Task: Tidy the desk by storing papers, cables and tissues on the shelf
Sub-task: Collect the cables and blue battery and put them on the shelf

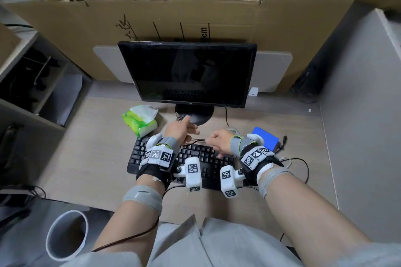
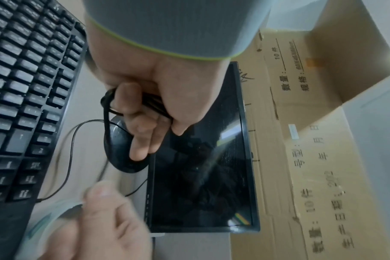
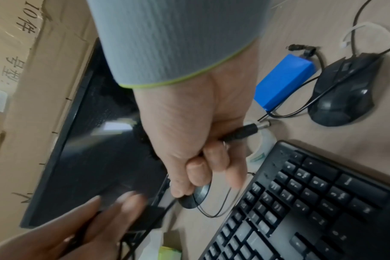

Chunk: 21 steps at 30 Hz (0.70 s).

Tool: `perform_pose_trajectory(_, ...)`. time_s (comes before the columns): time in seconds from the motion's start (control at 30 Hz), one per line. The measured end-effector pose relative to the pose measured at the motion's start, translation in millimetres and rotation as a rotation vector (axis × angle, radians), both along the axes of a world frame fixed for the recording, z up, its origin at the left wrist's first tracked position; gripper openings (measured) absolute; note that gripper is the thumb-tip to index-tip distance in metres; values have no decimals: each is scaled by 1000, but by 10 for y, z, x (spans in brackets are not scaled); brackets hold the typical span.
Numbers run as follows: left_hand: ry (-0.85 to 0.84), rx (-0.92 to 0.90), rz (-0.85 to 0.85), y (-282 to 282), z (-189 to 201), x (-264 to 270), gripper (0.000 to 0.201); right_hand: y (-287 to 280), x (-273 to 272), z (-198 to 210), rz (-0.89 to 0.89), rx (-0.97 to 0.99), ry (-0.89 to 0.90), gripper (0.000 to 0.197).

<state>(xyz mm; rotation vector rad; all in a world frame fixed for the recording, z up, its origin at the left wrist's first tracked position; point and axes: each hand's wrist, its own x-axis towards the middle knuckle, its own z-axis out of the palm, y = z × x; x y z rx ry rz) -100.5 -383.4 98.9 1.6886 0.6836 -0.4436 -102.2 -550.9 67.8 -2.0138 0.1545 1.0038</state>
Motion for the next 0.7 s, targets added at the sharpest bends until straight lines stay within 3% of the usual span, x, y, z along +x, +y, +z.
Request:
perform_pose_trajectory(0.13,34,-139,-112,11,84,-70,49,-56,36,82,37,-299,-115,33)
perform_pose_trajectory(0.2,91,-168,-195,-31,109,-142,53,3,111,210,-31,-342,-173,37)
perform_pose_trajectory(0.3,166,-178,-281,-87,90,-198,56,98,191,413,-133,-251,-301,40)
perform_pose_trajectory(0.4,173,-206,-278,-146,93,-202,54,187,191,482,-120,-156,-411,46)
perform_pose_trajectory(0.63,-46,-237,43,-192,1,-149,45,144,-50,457,-59,310,-228,13)
perform_pose_trajectory(0.7,-49,-299,57,-198,-83,-136,39,72,-132,434,-67,380,-157,10)
